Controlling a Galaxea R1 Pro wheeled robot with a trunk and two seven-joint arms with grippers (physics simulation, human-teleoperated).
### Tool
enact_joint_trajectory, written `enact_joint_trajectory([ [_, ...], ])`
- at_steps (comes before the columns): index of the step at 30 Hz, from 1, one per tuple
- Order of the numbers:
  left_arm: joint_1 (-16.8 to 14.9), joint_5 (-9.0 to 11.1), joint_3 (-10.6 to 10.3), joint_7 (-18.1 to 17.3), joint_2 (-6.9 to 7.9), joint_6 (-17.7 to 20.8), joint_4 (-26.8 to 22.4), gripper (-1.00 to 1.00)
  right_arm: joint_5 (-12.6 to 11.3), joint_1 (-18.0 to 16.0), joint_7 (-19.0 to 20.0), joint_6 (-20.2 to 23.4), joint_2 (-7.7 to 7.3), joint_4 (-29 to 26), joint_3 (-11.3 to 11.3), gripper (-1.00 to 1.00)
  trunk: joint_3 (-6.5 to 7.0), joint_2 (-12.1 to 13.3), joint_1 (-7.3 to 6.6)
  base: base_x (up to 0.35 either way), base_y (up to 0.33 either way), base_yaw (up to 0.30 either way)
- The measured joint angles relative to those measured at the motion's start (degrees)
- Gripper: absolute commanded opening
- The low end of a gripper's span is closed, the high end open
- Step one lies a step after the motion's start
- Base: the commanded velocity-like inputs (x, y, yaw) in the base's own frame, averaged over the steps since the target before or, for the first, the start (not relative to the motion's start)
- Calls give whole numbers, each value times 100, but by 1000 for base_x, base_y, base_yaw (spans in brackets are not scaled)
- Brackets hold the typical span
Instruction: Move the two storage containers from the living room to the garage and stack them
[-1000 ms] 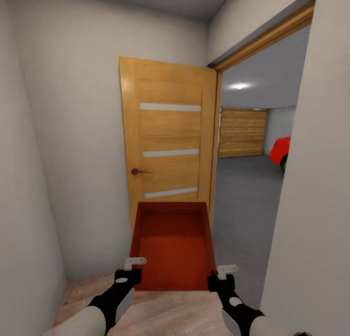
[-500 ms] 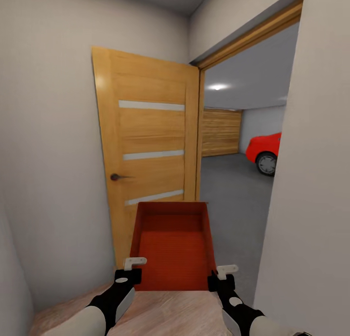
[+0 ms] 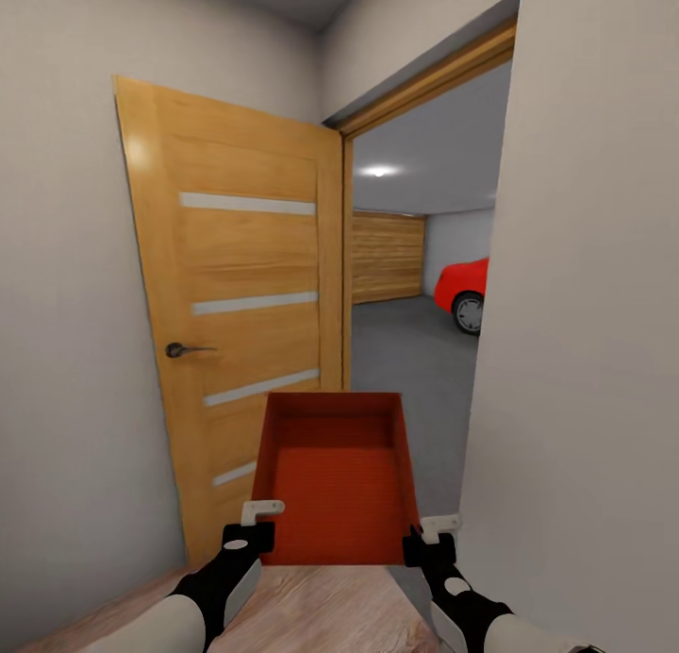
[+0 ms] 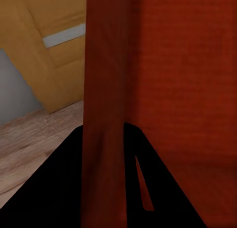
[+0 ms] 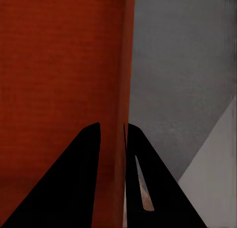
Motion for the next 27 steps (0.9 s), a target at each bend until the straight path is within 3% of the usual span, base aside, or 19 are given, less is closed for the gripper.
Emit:
enact_joint_trajectory([
  [7,0,-7,9,4,-3,0,9,-100,2,0,2,4,0,7,0,-100,0,0,-2,62,101,-39],
  [21,1,-18,25,3,-2,8,-10,-100,22,1,-12,12,1,-10,-10,-100,-1,0,-2,152,278,-1],
  [27,0,-21,29,1,-3,8,-9,-100,21,2,-14,12,0,-13,-9,-100,8,-1,-2,175,285,-165],
])
